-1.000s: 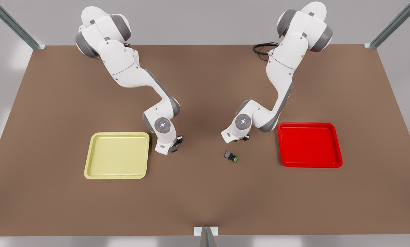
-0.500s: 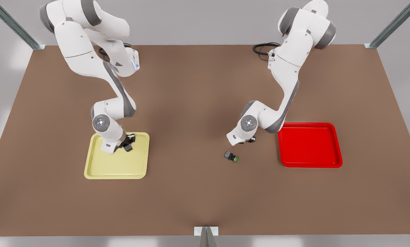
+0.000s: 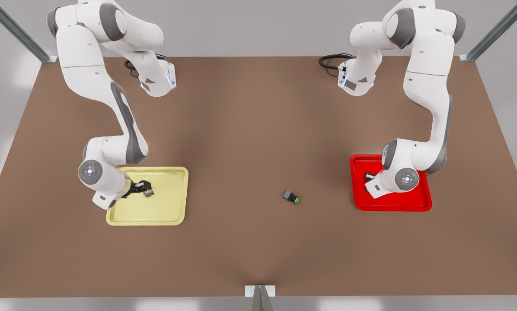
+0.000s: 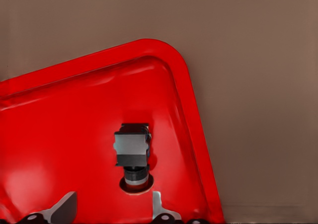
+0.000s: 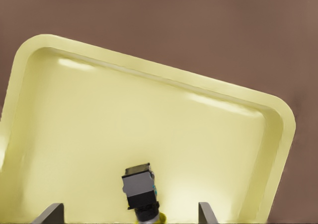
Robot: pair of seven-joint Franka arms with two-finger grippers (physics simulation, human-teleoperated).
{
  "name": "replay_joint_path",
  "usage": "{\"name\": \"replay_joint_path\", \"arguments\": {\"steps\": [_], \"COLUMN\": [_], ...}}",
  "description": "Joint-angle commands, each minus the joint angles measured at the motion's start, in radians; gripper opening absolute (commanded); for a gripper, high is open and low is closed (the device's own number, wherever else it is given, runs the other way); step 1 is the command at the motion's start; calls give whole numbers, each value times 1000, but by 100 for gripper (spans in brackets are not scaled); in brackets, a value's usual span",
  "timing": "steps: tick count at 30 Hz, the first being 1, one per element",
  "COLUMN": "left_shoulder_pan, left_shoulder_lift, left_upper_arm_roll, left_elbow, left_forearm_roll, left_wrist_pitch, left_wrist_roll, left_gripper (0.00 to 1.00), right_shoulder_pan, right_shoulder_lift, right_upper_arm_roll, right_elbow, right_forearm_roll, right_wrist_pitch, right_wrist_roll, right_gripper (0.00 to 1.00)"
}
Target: Place the switches on the corresponding trays according to their colors
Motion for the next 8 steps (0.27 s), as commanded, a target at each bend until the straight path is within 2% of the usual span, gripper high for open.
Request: {"name": "replay_joint_path", "arguments": {"steps": [1,2,4,6,8], "left_shoulder_pan": [-5,-13,-13,-13,-13], "left_shoulder_lift": [-55,-135,-151,-155,-116], "left_upper_arm_roll": [-5,-8,-5,-3,-3], "left_elbow": [16,98,285,310,388], "left_forearm_roll": [-7,-24,-124,-124,-120], "left_wrist_pitch": [-39,-162,-312,-338,-410], "left_wrist_roll": [0,3,-3,-3,-1], "left_gripper": [100,100,100,100,100], "right_shoulder_pan": [10,46,62,83,83], "right_shoulder_lift": [-18,-50,-93,-93,-89], "right_upper_arm_roll": [-13,-43,-66,-89,-94], "right_elbow": [56,130,231,279,291], "right_forearm_roll": [29,31,26,12,-8], "right_wrist_pitch": [-99,-234,-414,-529,-537], "right_wrist_roll": [5,51,68,227,218], "right_gripper": [100,100,100,100,100]}}
